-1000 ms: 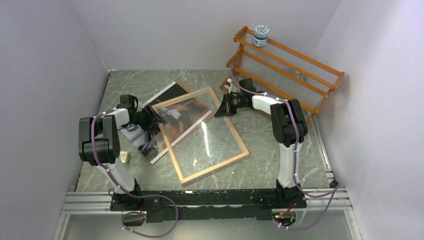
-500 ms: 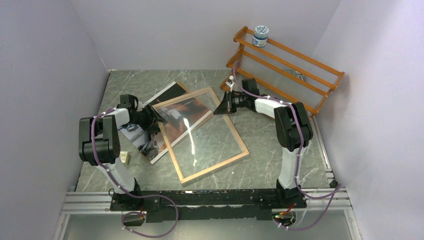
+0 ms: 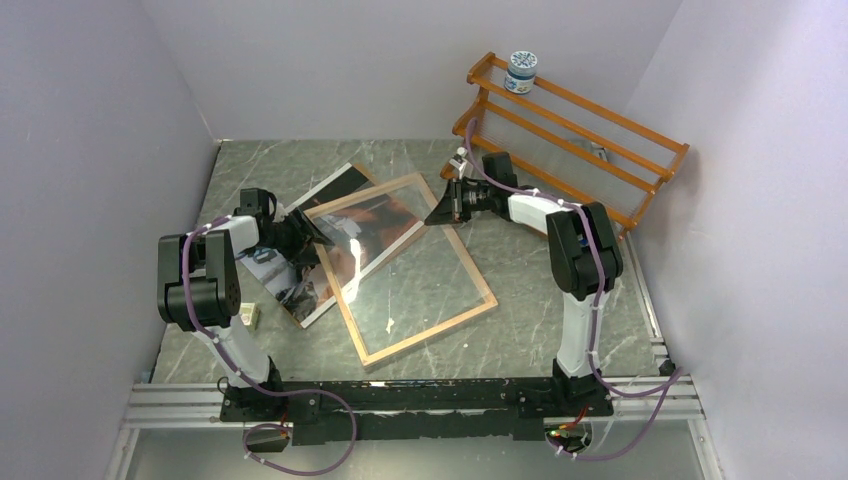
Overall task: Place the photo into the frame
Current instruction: Place the photo frame item in the photo frame.
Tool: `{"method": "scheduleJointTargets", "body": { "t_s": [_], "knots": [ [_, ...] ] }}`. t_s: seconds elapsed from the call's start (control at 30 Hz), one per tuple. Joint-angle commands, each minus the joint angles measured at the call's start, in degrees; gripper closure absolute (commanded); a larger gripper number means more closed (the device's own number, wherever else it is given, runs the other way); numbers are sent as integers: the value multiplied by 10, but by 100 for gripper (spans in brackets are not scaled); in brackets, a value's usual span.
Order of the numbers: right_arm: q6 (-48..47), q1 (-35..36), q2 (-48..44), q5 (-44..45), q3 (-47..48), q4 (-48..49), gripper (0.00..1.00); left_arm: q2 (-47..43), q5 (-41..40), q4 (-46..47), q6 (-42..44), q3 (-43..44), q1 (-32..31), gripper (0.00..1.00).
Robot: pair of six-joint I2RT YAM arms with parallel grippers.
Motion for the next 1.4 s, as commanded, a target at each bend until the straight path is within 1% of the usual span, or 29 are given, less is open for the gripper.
{"method": "scheduleJointTargets", "body": {
  "t_s": [0.0, 0.43, 0.47, 0.57, 0.67, 0.7, 0.8, 0.9, 0.97, 1.13, 1.23, 1.37],
  "knots": [
    [-13, -2, 6, -13, 28, 25, 100, 5, -25, -12, 15, 12, -1, 33],
    [-19, -2, 24, -12, 42, 24, 100, 13, -20, -8, 11, 12, -2, 35],
    [-20, -2, 26, -13, 45, 15, 98, 14, -20, -8, 11, 12, -1, 35],
    [-30, 0, 26, -2, 48, -9, 89, 15, -19, -6, 9, 12, -2, 35],
    [-30, 0, 18, 16, 44, -18, 73, 17, -19, -6, 7, 14, -1, 35],
    [-29, 0, 16, 21, 45, -22, 69, 17, -19, -6, 7, 15, -1, 35],
    [-32, 1, 10, 35, 51, -38, 60, 15, -21, -12, 9, 19, -1, 35],
    [-38, 0, 8, 48, 56, -55, 50, 4, -34, -18, 11, 22, -2, 29],
    [-61, 1, 11, 54, 69, -83, 44, -10, -47, -23, 14, 24, -1, 26],
    [-88, 4, 1, 106, 83, -129, 29, -24, -73, -49, 24, 40, -1, 20],
    [-95, 5, -3, 132, 92, -146, 24, -29, -77, -54, 24, 44, -1, 17],
    [-95, 4, -7, 174, 99, -164, 23, -33, -77, -56, 20, 46, -2, 15]
  ]
}}
